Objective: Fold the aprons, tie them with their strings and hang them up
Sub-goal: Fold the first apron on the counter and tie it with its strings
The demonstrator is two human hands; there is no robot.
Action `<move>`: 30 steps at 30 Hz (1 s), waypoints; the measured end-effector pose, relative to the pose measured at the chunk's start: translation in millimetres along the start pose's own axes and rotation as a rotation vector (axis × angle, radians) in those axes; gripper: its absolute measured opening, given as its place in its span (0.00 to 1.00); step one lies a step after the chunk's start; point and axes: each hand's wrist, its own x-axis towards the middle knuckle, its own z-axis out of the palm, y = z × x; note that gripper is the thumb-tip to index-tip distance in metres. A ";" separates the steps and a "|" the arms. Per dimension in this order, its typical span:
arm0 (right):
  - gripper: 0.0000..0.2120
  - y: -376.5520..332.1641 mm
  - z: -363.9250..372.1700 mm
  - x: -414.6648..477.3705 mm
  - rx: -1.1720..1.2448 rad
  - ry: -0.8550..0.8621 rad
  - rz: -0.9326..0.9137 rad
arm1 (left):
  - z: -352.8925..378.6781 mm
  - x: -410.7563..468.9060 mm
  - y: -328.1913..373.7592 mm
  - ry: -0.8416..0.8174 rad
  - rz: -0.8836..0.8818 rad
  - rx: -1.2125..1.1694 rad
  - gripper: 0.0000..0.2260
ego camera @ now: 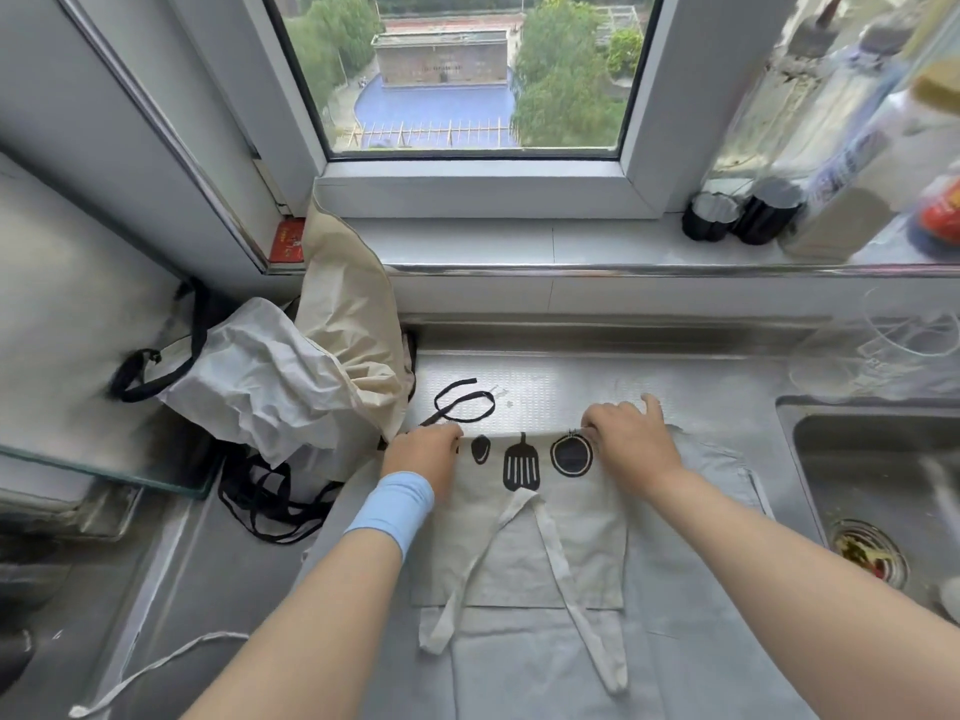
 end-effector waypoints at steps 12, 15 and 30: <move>0.05 37.5 -37.3 23.2 0.174 -0.191 0.139 | -5.7 25.7 2.6 -0.129 0.018 0.136 0.08; 0.18 40.3 -39.7 31.7 -0.123 -0.043 0.147 | -8.5 28.9 7.0 0.081 0.114 0.258 0.17; 0.26 14.7 16.9 7.7 0.095 -0.240 0.149 | 23.0 32.5 68.2 -0.174 0.181 0.131 0.30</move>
